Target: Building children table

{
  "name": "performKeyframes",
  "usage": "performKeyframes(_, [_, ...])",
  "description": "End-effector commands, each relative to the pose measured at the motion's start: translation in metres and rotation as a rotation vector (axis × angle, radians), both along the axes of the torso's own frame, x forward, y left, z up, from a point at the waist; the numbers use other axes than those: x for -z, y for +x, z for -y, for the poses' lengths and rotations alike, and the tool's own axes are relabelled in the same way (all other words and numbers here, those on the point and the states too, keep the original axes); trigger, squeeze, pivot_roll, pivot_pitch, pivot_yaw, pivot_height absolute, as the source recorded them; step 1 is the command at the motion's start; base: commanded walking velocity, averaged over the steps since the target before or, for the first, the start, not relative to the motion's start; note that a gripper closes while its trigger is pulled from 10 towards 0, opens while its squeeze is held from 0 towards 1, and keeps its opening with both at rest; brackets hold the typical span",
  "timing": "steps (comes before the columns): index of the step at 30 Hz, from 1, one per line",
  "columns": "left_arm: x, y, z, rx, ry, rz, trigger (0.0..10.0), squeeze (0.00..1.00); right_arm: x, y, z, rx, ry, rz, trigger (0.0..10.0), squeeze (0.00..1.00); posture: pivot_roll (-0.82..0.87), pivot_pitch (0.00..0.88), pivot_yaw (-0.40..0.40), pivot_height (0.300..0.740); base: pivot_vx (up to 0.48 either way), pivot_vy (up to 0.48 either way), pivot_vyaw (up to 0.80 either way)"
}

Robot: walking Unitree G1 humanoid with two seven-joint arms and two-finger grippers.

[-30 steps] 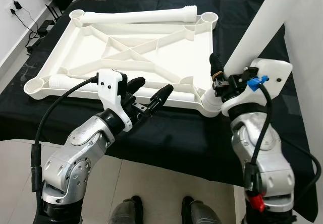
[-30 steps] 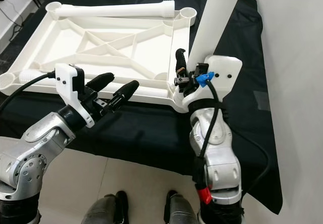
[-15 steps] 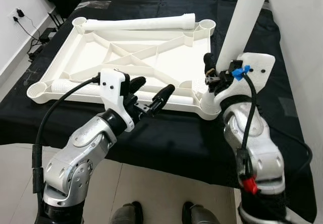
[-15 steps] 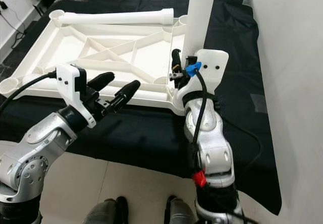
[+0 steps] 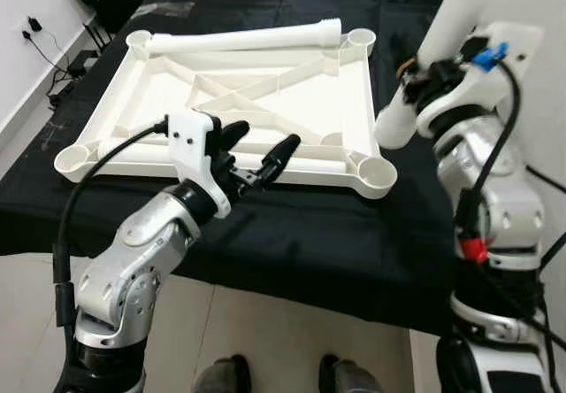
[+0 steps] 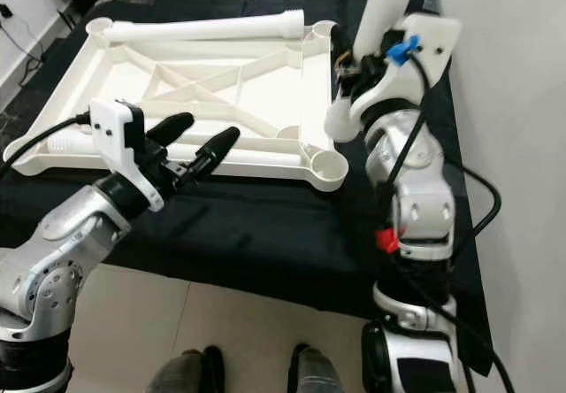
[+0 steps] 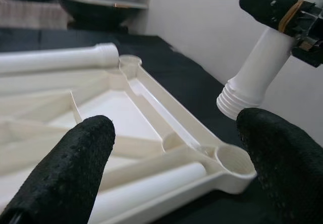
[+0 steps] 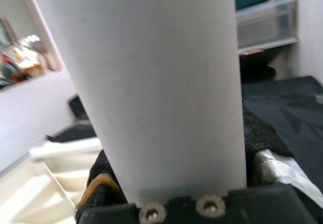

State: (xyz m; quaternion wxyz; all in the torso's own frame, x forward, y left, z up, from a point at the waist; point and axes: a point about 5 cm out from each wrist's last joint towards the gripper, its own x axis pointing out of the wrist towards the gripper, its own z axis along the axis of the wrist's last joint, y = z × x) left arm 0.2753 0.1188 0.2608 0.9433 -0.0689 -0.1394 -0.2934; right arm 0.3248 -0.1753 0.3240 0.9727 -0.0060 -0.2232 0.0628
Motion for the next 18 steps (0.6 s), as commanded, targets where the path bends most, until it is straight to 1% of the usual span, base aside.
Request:
performKeyframes(1, [0.000,0.002,-0.006,-0.018,0.007,0.007,10.0,0.84,-0.007,0.000,0.005,-0.036,0.034,0.034,0.0,0.00,-0.04,0.147,0.013,0.740,0.000,0.000,0.00])
performKeyframes(3, [0.000,0.002,-0.007,-0.018,0.009,0.011,10.0,0.84,-0.009,0.001,0.006,-0.047,0.041,0.038,0.0,0.00,-0.04,0.145,0.013,0.740,0.000,0.000,0.00])
performKeyframes(4, [-0.002,0.002,-0.007,-0.014,0.018,0.022,10.0,0.65,-0.009,0.001,0.004,-0.078,0.027,0.035,0.0,0.00,-0.04,0.140,0.012,0.740,0.000,0.000,0.00])
performKeyframes(5, [-0.003,0.002,-0.008,-0.012,0.024,0.030,10.0,0.36,-0.009,0.001,0.003,-0.101,0.015,0.033,0.0,0.00,-0.04,0.138,0.011,0.740,0.000,0.000,0.00])
performKeyframes(7, [-0.009,0.002,-0.009,0.000,0.020,0.054,10.0,0.36,-0.004,0.000,-0.008,-0.178,-0.090,0.025,0.0,0.00,-0.04,0.127,0.009,0.740,0.000,0.000,0.00])
performKeyframes(8, [-0.020,0.002,-0.011,0.020,0.011,0.091,10.0,0.00,0.001,-0.002,-0.015,-0.219,-0.177,0.014,1.9,0.00,-0.04,0.114,0.003,0.740,0.000,0.000,0.00])
performKeyframes(9, [-0.020,0.002,-0.011,0.020,0.011,0.091,10.0,0.00,0.001,-0.002,-0.015,-0.219,-0.177,0.014,1.9,0.00,-0.04,0.114,0.003,0.740,0.000,0.000,0.00])
performKeyframes(10, [-0.028,0.001,-0.012,0.034,0.005,0.117,10.0,0.00,0.005,-0.002,-0.020,-0.246,-0.235,0.005,1.9,0.00,-0.04,0.110,0.002,0.740,0.000,0.000,0.00])
performKeyframes(11, [-0.028,0.001,-0.012,0.034,0.005,0.117,10.0,0.00,0.005,-0.002,-0.020,-0.246,-0.235,0.005,1.9,0.00,-0.04,0.110,0.002,0.740,0.000,0.000,0.00])
performKeyframes(12, [-0.044,0.000,-0.015,0.076,-0.004,0.174,10.0,0.00,0.010,0.000,-0.024,-0.254,-0.300,-0.012,3.3,0.00,-0.04,0.096,-0.002,0.740,0.000,0.000,0.00])
performKeyframes(13, [-0.055,-0.002,-0.017,0.105,-0.008,0.214,10.0,0.00,0.013,0.002,-0.026,-0.256,-0.342,-0.023,3.3,0.00,-0.04,0.092,-0.003,0.740,0.000,0.000,0.00])
performKeyframes(14, [-0.066,-0.003,-0.017,0.141,0.014,0.259,10.0,0.00,0.014,0.006,-0.029,-0.250,-0.360,-0.030,8.8,0.00,-0.03,0.078,-0.007,0.740,0.000,0.000,0.00])
performKeyframes(15, [-0.074,-0.004,-0.017,0.167,0.046,0.299,10.0,0.00,0.014,0.008,-0.031,-0.253,-0.365,-0.031,10.0,0.00,-0.03,0.078,-0.007,0.740,0.000,0.000,0.00])
performKeyframes(16, [-0.081,-0.004,-0.016,0.188,0.080,0.331,10.0,0.00,0.012,0.010,-0.036,-0.265,-0.363,-0.024,10.0,0.00,-0.03,0.062,-0.008,0.740,0.000,0.000,0.00])
performKeyframes(17, [-0.081,-0.004,-0.016,0.188,0.080,0.331,10.0,0.00,0.012,0.010,-0.036,-0.265,-0.363,-0.024,10.0,0.00,-0.03,0.062,-0.008,0.740,0.000,0.000,0.00])
performKeyframes(18, [-0.087,-0.002,-0.013,0.202,0.115,0.361,10.0,0.00,0.010,0.011,-0.042,-0.280,-0.366,-0.016,10.0,0.00,-0.03,0.050,-0.008,0.740,0.000,0.000,0.00])
